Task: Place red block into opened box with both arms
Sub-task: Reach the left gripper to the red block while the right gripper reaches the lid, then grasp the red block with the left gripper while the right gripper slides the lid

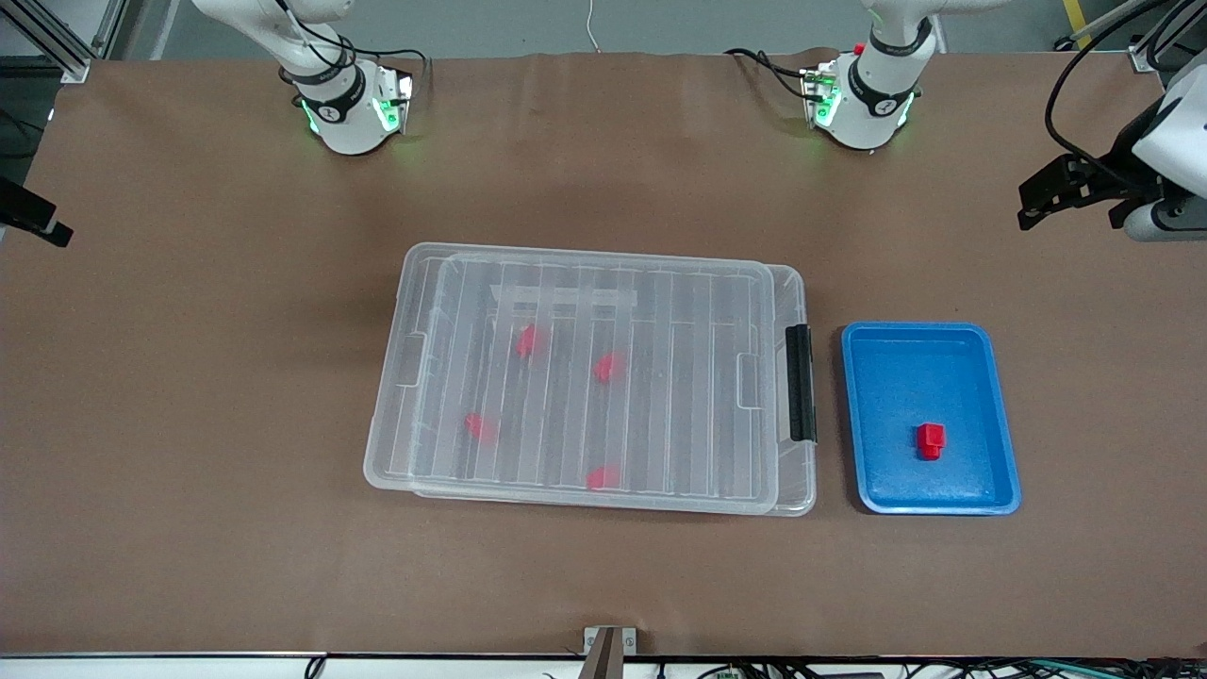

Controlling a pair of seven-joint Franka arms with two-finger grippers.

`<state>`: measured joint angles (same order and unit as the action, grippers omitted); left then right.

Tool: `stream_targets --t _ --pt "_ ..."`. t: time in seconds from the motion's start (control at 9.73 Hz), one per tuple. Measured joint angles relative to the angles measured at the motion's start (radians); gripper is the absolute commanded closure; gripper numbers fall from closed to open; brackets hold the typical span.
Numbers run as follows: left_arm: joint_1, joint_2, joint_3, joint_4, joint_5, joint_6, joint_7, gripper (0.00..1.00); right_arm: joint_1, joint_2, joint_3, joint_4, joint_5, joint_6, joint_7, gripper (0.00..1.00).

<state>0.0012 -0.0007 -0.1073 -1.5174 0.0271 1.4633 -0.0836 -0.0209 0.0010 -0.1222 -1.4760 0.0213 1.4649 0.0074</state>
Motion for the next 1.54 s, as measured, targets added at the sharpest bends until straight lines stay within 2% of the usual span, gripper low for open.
stream_targets --t 0.1,0.31,0.51,0.72,0.93,1.13,1.44,1.54 --pt "0.004 0.038 0.004 -0.001 0.001 0.015 -0.001 0.00 0.017 0.007 0.006 -0.002 0.005 -0.003 -0.005 0.00" --pt "0.028 0.149 0.008 -0.007 0.001 0.086 -0.001 0.00 0.121 0.056 0.015 -0.017 0.017 0.026 0.003 0.00" --pt "0.053 0.257 0.009 -0.051 0.002 0.232 -0.001 0.00 0.222 0.168 0.027 -0.037 0.043 0.142 0.093 0.00" --pt "0.062 0.350 0.009 -0.124 0.002 0.402 -0.001 0.00 0.256 0.291 0.068 -0.048 0.092 0.236 0.128 0.00" --pt "0.065 0.456 0.009 -0.151 0.002 0.527 0.000 0.00 0.307 0.335 0.094 -0.139 0.097 0.401 0.217 0.00" --pt "0.084 0.561 0.010 -0.154 0.002 0.642 0.015 0.02 0.349 0.339 0.101 -0.245 0.095 0.540 0.257 0.00" --pt "0.092 0.664 0.009 -0.135 0.076 0.715 0.025 0.17 0.345 0.340 0.092 -0.330 0.069 0.622 0.257 0.00" --pt "0.093 0.688 0.009 -0.121 0.088 0.716 0.025 0.28 0.342 0.340 0.090 -0.339 0.057 0.626 0.257 0.00"
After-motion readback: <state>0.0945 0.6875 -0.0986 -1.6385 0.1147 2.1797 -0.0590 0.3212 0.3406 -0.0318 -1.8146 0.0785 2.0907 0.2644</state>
